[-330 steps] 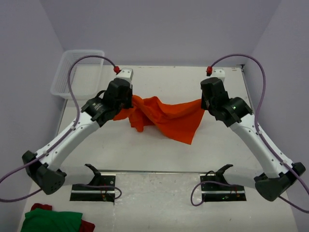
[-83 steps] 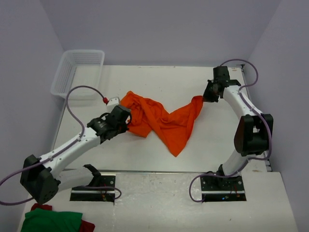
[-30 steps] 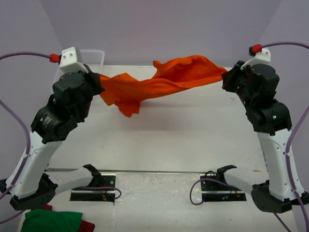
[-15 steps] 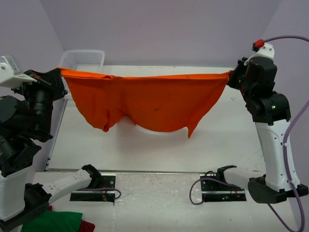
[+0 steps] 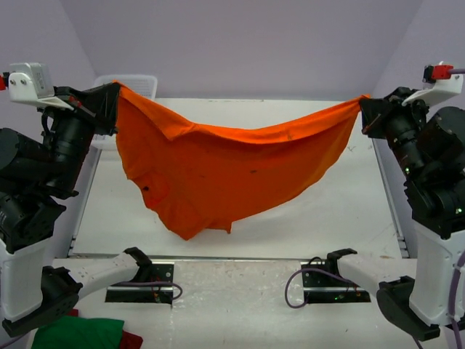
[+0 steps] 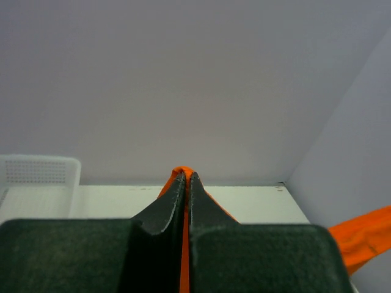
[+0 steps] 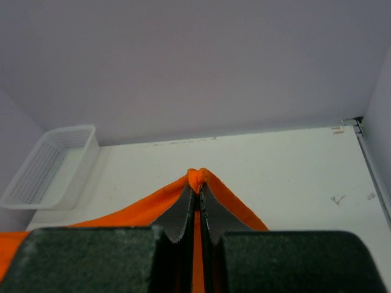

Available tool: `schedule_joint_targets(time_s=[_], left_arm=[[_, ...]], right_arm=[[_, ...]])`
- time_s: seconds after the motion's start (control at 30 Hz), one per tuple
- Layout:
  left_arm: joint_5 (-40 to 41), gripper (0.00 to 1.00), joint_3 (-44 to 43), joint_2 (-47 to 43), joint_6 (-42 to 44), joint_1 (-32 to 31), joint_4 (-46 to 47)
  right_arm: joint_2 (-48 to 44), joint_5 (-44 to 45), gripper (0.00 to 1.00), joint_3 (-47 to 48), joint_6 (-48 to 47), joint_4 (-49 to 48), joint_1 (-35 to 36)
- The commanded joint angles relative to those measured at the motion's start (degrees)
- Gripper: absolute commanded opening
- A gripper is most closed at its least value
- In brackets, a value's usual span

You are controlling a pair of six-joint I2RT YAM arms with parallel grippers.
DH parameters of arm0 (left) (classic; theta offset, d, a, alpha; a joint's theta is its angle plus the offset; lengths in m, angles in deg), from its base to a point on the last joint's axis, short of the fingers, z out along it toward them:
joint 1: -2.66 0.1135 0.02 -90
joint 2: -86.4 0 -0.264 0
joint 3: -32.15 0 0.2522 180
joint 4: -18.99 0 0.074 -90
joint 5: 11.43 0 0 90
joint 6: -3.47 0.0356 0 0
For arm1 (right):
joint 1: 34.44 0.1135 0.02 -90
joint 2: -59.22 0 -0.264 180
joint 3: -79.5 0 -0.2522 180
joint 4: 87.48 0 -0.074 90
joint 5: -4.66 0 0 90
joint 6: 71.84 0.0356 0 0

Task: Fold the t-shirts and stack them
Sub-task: Flatten out the tshirt

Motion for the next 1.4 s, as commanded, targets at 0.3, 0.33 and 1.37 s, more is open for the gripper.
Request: schedule_joint_targets(time_s=[0.3, 0.33, 1.37], left_arm=[[-24.8, 0.0, -14.9, 1.9, 0.0, 0.3, 5.7], [-25.8, 0.0, -14.9, 1.9, -0.1, 0.2, 5.9], [-6.8, 0.0, -27.6, 49.2, 15.9, 17.0, 16.4]], right_arm=[[-7.6, -21.9, 0.0, 10.1, -0.2, 0.2, 0.2], [-7.8, -22.8, 0.0, 10.3, 0.1, 0.4, 0.2], [41.1, -3.6, 0.0, 39.0, -8.7, -4.3, -4.0]])
